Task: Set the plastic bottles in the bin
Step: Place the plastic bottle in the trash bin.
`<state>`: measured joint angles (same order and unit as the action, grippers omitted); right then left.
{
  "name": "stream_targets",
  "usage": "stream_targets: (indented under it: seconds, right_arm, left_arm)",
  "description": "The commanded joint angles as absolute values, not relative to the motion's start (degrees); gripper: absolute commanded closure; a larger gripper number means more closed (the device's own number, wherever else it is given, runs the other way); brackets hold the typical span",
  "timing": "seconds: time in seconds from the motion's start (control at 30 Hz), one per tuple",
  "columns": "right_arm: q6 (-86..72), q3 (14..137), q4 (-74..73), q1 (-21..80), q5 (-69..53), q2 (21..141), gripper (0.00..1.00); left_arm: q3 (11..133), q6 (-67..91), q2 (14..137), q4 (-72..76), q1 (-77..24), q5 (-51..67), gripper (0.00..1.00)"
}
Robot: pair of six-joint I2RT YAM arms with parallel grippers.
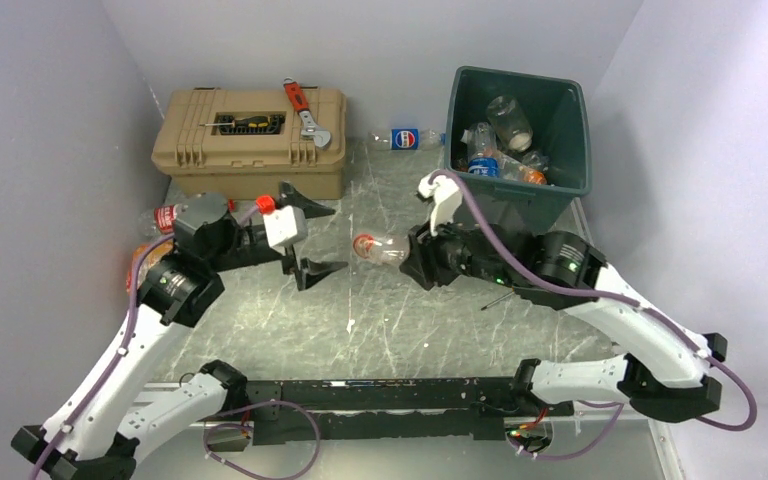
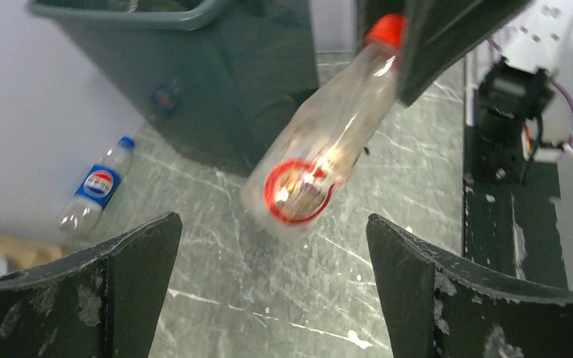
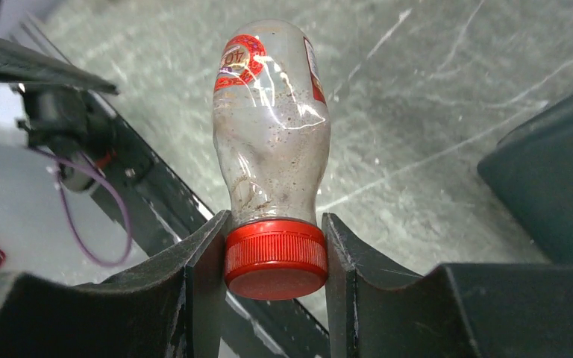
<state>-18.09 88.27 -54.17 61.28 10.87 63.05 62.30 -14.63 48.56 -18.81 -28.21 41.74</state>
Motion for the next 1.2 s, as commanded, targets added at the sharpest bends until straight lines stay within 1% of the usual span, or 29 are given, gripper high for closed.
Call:
stream_targets:
  seconds: [0.0,0.07,0.23,0.33,0.5,0.67,0.73,0.8,0.97,1.0,1.07,1.1,1.13,1.17]
  right_arm:
    - [-15.43,90.62,-59.25,61.5,6.38,66.16,1.0]
    - [-14.88,92.08,-59.26,61.5,5.79,68.09,1.0]
    - [-13.51,98.17,-61.47,61.52,4.7,72.44,1.0]
    - [-12.79,101.8,-63.3,61.52,4.34,74.53,1.0]
    - [-12.22,103.92,-64.24,61.95,3.14,75.09,1.0]
    - [-12.08,103.0,-63.48,62.03,1.24,73.65,1.0]
    - [-12.28,102.23,-62.46,62.03,0.37,73.08,1.0]
    - [-12.47,101.49,-61.26,62.05,-0.39,72.65,1.0]
    - [-13.4,100.03,-58.22,62.05,-0.74,71.4,1.0]
    - [-13.77,99.41,-57.01,62.05,-0.76,70.56,0.86]
    - [-14.43,97.09,-53.34,62.05,-0.69,68.57,0.49]
    - [-14.89,95.24,-50.45,62.04,-0.31,66.93,0.36]
    - [-15.34,92.83,-47.07,62.05,-0.19,65.01,0.19]
    - [-15.79,89.71,-43.21,62.05,1.33,62.84,0.08]
  left_arm:
    - [63.79,-27.56,49.65,-19.1,-34.38,46.43,0.01]
    - [66.14,-31.28,51.9,-24.52,-39.14,43.39,0.01]
    - [69.9,-39.17,57.29,-34.62,-49.17,30.1,0.01]
    - [68.98,-40.12,58.97,-34.79,-51.37,25.71,0.01]
    - [65.74,-39.19,59.24,-29.44,-51.79,21.19,0.01]
    - [63.96,-36.82,60.28,-24.54,-51.84,17.42,0.11]
    - [63.38,-35.72,60.76,-22.79,-51.79,17.8,0.12]
    - [62.57,-34.59,60.89,-20.84,-51.77,18.86,0.17]
    - [62.31,-32.64,60.72,-18.83,-51.79,19.65,0.46]
    - [62.07,-32.35,60.4,-18.45,-51.79,19.89,0.52]
    - [61.21,-31.33,59.37,-16.78,-51.79,20.89,0.64]
    - [60.61,-30.58,58.7,-15.9,-51.78,21.76,0.7]
    - [60.1,-29.28,58.06,-14.84,-51.8,22.89,0.79]
    - [59.65,-27.98,57.55,-13.85,-51.84,24.14,0.86]
